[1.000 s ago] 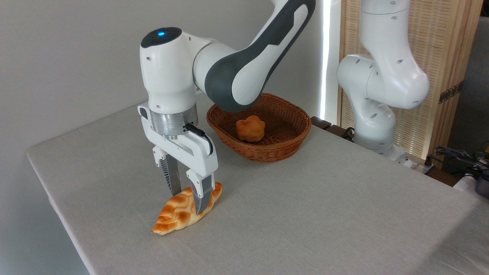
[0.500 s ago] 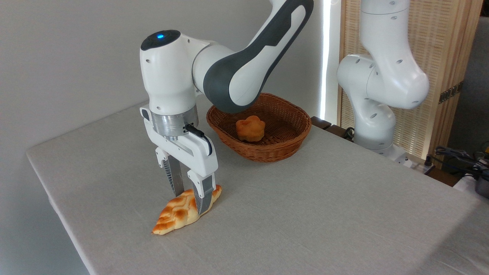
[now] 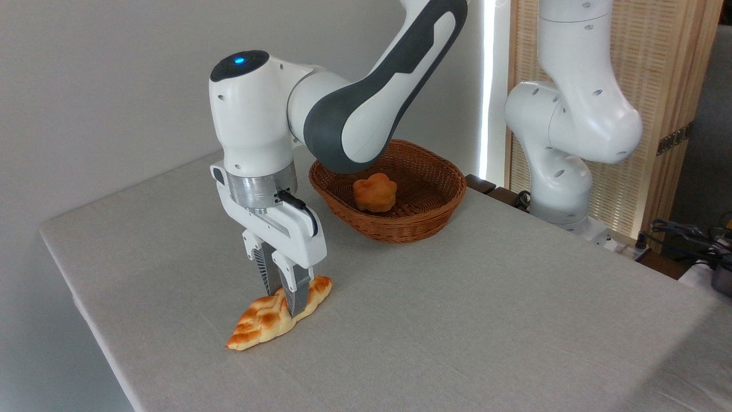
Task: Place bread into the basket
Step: 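Lift the braided loaf and carry it over the wicker basket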
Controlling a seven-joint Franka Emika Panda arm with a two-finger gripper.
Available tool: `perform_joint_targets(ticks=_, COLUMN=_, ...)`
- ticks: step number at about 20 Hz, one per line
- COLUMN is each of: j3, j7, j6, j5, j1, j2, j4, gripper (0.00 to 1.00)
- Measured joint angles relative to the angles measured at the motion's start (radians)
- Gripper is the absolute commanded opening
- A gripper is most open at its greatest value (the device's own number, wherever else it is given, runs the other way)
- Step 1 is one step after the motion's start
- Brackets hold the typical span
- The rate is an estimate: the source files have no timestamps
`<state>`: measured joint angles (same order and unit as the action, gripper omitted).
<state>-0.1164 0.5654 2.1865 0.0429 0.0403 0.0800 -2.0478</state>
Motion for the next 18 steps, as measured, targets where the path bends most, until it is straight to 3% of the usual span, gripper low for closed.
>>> perform_joint_targets(ticks=7, j3=-0.001, j7=0.0, j6=-0.028, j5=0.002, j1=0.0, j2=-0.029, j4=0.024, gripper=0.04)
perform_joint_targets(ticks=12, j3=-0.006, j7=0.0, j6=-0.237, j5=0.027, j1=0.008, j2=-0.131, j4=0.073, gripper=0.05)
perform_joint_targets(ticks=18, j3=-0.012, j7=0.001, j6=-0.503, j5=0.05, j1=0.08, j2=-0.266, j4=0.067, gripper=0.06)
